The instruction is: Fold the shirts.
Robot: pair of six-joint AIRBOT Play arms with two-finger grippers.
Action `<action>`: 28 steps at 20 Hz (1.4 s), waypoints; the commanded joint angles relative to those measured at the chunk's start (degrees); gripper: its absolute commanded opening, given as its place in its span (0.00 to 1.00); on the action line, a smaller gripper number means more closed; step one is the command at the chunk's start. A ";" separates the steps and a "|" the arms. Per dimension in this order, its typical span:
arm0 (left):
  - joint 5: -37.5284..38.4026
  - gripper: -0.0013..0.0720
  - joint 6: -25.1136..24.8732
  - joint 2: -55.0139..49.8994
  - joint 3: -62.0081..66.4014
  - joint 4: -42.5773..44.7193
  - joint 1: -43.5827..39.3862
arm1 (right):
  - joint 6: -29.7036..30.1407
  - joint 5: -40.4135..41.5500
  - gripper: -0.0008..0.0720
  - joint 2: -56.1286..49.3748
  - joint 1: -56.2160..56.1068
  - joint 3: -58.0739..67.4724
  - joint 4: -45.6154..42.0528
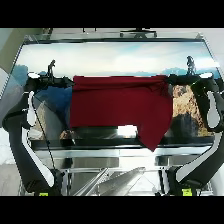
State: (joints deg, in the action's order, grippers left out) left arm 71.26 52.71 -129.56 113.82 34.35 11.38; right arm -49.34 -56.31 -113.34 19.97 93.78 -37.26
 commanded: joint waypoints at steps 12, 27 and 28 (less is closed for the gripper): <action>2.82 0.37 0.55 5.14 0.04 0.55 0.48 | -11.19 -2.19 0.61 3.91 0.00 0.11 -9.09; 9.51 0.36 13.51 31.91 -41.66 22.10 5.49 | -17.75 -27.15 0.14 34.40 12.74 -25.11 -10.38; 7.52 0.36 13.38 31.82 -43.67 22.18 4.72 | -17.66 -26.75 0.14 36.98 13.51 -27.74 -10.40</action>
State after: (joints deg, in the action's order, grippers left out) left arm 84.58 66.65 -100.40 79.50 54.30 17.21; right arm -66.94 -82.56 -83.42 31.27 73.97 -47.57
